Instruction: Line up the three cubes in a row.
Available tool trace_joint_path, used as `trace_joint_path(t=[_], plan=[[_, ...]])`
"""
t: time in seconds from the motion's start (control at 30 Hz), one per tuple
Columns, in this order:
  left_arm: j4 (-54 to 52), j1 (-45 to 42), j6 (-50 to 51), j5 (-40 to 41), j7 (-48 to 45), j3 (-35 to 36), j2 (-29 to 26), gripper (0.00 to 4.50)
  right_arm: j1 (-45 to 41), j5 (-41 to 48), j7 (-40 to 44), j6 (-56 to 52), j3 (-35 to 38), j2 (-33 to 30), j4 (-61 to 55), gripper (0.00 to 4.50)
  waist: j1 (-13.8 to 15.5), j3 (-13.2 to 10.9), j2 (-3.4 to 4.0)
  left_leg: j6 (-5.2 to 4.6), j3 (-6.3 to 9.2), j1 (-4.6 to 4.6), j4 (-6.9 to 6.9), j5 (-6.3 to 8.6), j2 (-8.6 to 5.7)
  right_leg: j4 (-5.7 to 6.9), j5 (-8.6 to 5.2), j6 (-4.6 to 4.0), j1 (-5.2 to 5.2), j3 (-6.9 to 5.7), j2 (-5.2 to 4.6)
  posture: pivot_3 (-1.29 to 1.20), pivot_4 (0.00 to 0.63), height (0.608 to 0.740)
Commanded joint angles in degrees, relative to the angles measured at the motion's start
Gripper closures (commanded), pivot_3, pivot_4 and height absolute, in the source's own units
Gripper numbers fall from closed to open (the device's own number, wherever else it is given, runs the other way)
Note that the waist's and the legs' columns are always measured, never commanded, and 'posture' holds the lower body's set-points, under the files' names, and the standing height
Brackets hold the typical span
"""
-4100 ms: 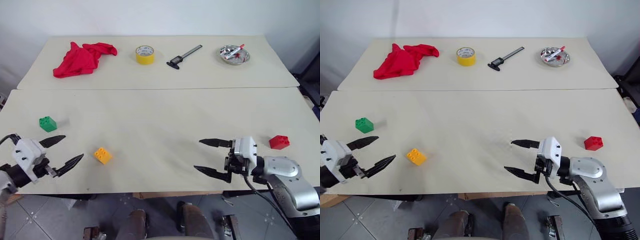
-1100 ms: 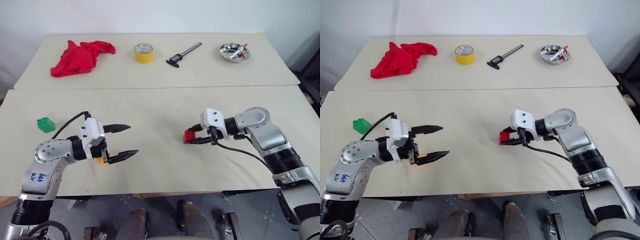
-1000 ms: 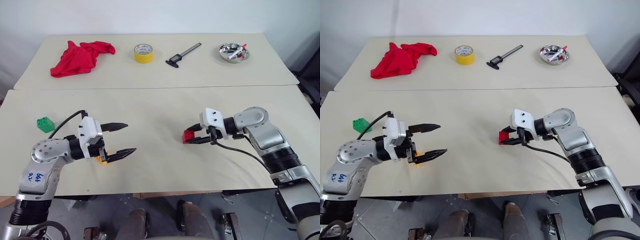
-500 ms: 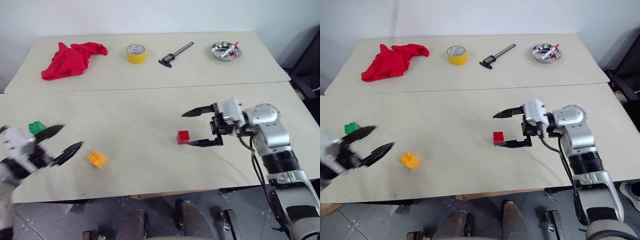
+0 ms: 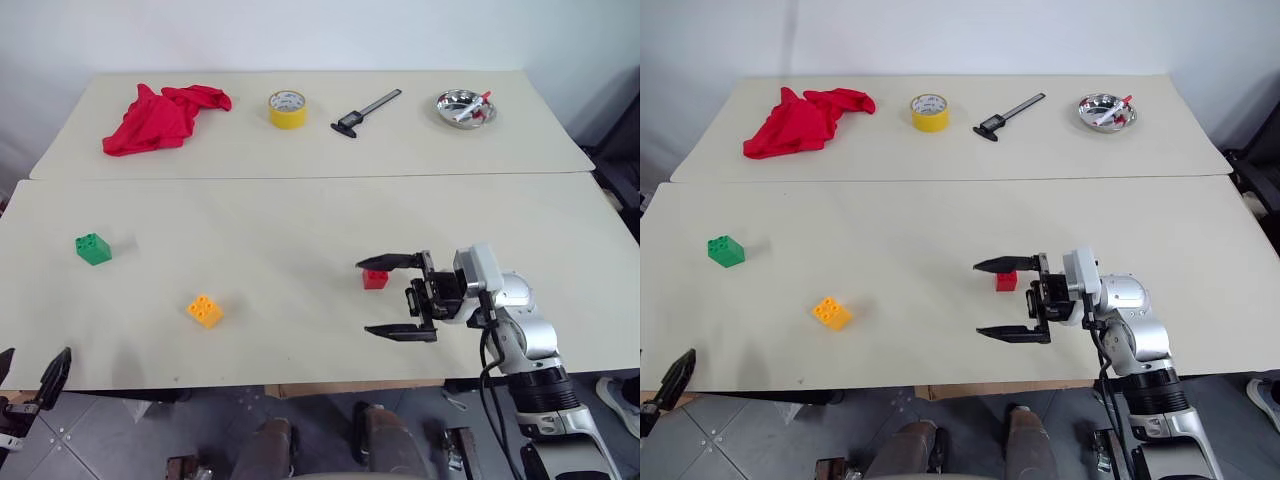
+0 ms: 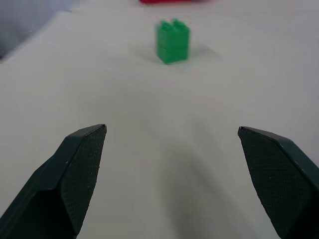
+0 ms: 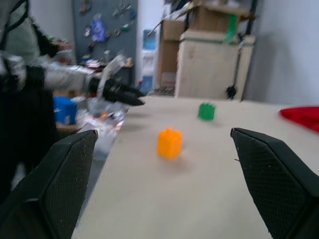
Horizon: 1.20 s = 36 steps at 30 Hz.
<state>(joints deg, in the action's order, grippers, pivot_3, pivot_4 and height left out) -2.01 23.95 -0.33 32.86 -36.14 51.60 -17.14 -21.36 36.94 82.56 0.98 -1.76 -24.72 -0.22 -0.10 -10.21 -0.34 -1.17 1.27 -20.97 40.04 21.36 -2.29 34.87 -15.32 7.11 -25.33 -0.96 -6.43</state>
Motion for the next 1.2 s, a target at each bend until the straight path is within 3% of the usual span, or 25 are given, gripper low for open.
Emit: trace_joint_path(t=[0.03,0.13,0.23,0.33,0.43,0.53,0.63,1.07,1.2], plan=[[-3.2,0.9,-0.3,0.6,5.8,-0.1,2.6,0.0,-0.2,-0.3,-1.4,2.4,1.8,0.7,-1.3,0.02,0.0,0.0,-0.04,0.0,0.0,0.0,-0.01,0.0,0.01,0.0,0.0,0.0,0.0,-0.01,0.01,0.0,0.15,0.74],[-9.4,-3.7,6.3,3.1,19.4,-0.1,4.1,0.0,-0.5,-0.6,-2.2,2.0,2.0,0.5,-1.1,0.02,0.4,0.1,-0.12,0.01,0.0,0.0,0.01,-0.01,0.01,0.01,0.0,0.0,0.0,-0.02,0.03,0.0,0.15,0.74],[-15.1,-7.1,10.3,3.0,25.9,-1.9,2.9,0.0,-1.1,-0.8,-2.1,1.9,1.6,0.4,-1.2,0.02,0.5,0.1,-0.25,0.04,0.07,0.03,0.04,-0.05,-0.01,0.13,0.0,0.0,0.02,-0.03,0.03,0.0,0.15,0.74],[-19.5,-14.8,14.6,-3.4,38.0,-5.4,1.3,0.0,-1.8,-0.1,-1.6,0.7,1.1,0.2,-2.3,0.02,0.9,0.1,-0.25,0.06,0.08,0.03,0.04,-0.07,-0.03,0.15,0.0,0.0,0.01,-0.03,0.03,0.0,0.15,0.74],[-16.6,-24.3,21.8,-6.9,43.0,-12.0,-1.9,0.0,-3.0,0.2,-0.5,-1.9,-1.2,0.2,-3.9,0.02,1.0,0.2,-0.24,0.08,0.06,0.07,0.05,-0.1,-0.06,0.25,0.01,0.0,0.01,-0.01,0.12,0.0,0.15,0.74],[-11.7,-29.8,26.2,-9.7,47.0,-12.9,-4.7,0.0,-3.7,0.2,-1.1,-3.2,-2.1,0.7,-5.2,0.02,0.7,0.2,-0.24,0.09,0.06,0.07,0.04,-0.1,-0.08,0.51,0.01,0.0,-0.03,-0.03,0.29,0.0,0.15,0.74],[-7.3,-33.3,27.4,-10.5,48.3,-12.7,-6.4,0.0,-3.7,-0.1,-1.5,-3.7,-2.4,0.9,-5.9,0.02,-0.4,0.2,-0.25,0.1,-0.14,0.09,-0.02,-0.08,-0.03,0.51,0.0,-0.01,-0.16,-0.1,0.32,0.0,0.15,0.74],[7.0,-41.1,26.0,-12.3,41.7,-18.0,-10.1,0.0,-1.6,-1.0,-4.4,-3.4,-2.5,1.5,-8.8,0.02,0.1,0.2,-0.27,0.06,-0.12,0.04,0.06,-0.1,-0.14,0.52,0.0,-0.01,-0.15,-0.36,0.1,0.0,0.15,0.74],[8.1,-41.5,25.1,-12.9,40.9,-18.3,-10.2,1.23,-1.2,-1.2,-4.8,-3.2,-2.8,1.7,-9.0,0.0,0.0,0.2,-0.27,0.07,-0.12,0.04,0.05,-0.1,-0.08,0.51,0.0,-0.01,-0.15,-0.37,0.1,0.0,0.15,0.74]])
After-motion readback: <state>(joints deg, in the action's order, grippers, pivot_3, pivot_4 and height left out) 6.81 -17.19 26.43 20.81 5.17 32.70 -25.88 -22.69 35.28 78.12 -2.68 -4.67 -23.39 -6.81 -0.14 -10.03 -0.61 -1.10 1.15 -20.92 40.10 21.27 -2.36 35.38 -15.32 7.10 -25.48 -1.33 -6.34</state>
